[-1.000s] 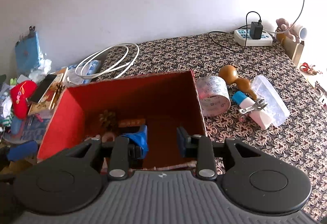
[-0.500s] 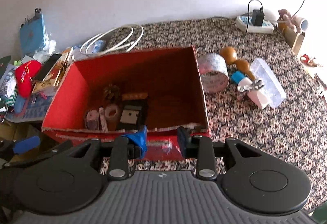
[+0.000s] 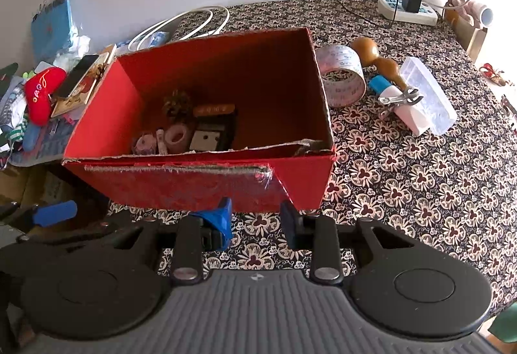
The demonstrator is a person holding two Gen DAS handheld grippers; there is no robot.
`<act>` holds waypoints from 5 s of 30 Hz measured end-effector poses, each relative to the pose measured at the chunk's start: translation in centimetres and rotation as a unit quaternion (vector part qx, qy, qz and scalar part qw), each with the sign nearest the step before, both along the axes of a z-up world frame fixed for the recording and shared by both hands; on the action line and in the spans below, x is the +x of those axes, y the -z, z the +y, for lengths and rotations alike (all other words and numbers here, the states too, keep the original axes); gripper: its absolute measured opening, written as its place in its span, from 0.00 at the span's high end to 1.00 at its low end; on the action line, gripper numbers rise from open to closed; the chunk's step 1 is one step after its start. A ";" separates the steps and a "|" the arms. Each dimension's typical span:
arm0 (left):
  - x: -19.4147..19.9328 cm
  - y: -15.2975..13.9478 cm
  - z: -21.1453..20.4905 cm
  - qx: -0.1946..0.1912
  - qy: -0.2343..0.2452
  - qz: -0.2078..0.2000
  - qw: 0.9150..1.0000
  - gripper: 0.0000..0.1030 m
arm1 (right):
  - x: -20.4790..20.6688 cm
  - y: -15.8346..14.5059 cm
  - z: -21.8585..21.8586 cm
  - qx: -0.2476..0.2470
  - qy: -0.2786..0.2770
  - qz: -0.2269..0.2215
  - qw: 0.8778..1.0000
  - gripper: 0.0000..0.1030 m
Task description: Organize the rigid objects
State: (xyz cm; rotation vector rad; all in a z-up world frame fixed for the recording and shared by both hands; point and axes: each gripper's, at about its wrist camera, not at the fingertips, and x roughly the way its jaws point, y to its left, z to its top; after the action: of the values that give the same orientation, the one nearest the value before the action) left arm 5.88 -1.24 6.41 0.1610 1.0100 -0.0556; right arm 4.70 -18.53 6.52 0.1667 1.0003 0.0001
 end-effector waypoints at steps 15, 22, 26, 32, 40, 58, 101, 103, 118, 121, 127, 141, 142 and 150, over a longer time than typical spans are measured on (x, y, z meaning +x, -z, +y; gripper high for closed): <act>2.5 -3.2 -0.1 -0.005 -0.002 -0.013 1.000 0.36 | 2.2 -2.2 0.2 0.010 -0.021 -0.024 0.999 0.85; 4.7 -4.2 -0.6 0.002 -0.001 -0.035 0.999 0.36 | 4.2 -2.8 0.2 0.014 -0.026 -0.037 0.999 0.85; 6.1 -3.9 -0.7 0.006 -0.001 -0.038 0.999 0.36 | 5.4 -2.7 0.0 0.016 -0.021 -0.042 0.999 0.85; 7.9 -3.2 -0.8 0.004 0.002 -0.043 0.999 0.36 | 7.3 -2.2 -0.1 0.002 -0.013 -0.053 0.998 0.84; 10.4 -1.2 -1.0 0.007 0.015 -0.044 0.999 0.36 | 10.1 0.2 -0.3 -0.003 0.002 -0.038 0.999 0.84; 15.1 3.1 -0.7 0.014 0.010 -0.013 1.000 0.35 | 14.0 3.7 0.5 -0.008 -0.014 -0.037 0.999 0.84; 15.5 4.0 -0.6 0.005 0.021 -0.060 0.998 0.34 | 14.5 5.0 0.8 -0.009 -0.012 -0.044 0.999 0.85; 15.7 4.0 -0.5 -0.001 0.024 -0.055 0.998 0.34 | 14.4 4.9 1.0 -0.019 -0.015 -0.047 0.999 0.85; 15.7 4.1 -0.4 -0.007 0.023 -0.051 0.998 0.34 | 14.7 5.1 0.5 -0.001 -0.002 -0.034 0.999 0.85; 15.8 4.1 -0.5 -0.005 0.023 -0.050 0.998 0.34 | 14.8 5.1 0.7 -0.003 -0.003 -0.033 0.999 0.85; 15.8 4.1 -0.5 -0.004 0.023 -0.050 0.998 0.34 | 14.6 5.1 0.6 -0.004 -0.002 -0.037 0.999 0.85; 15.8 4.1 -0.5 -0.001 0.024 -0.050 0.998 0.34 | 14.6 5.0 0.6 -0.006 -0.005 -0.038 0.999 0.85; 15.8 4.1 -0.5 -0.001 0.024 -0.049 0.998 0.34 | 14.6 5.0 0.6 -0.006 -0.005 -0.037 0.999 0.85; 15.6 4.1 -0.5 -0.002 0.027 -0.053 0.998 0.34 | 14.6 5.1 0.7 -0.006 -0.007 -0.037 0.999 0.85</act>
State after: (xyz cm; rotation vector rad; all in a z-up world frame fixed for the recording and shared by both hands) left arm 21.52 -1.75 2.34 0.1863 0.8989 -0.0975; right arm 19.34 -17.85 1.41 0.1479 0.9267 0.0124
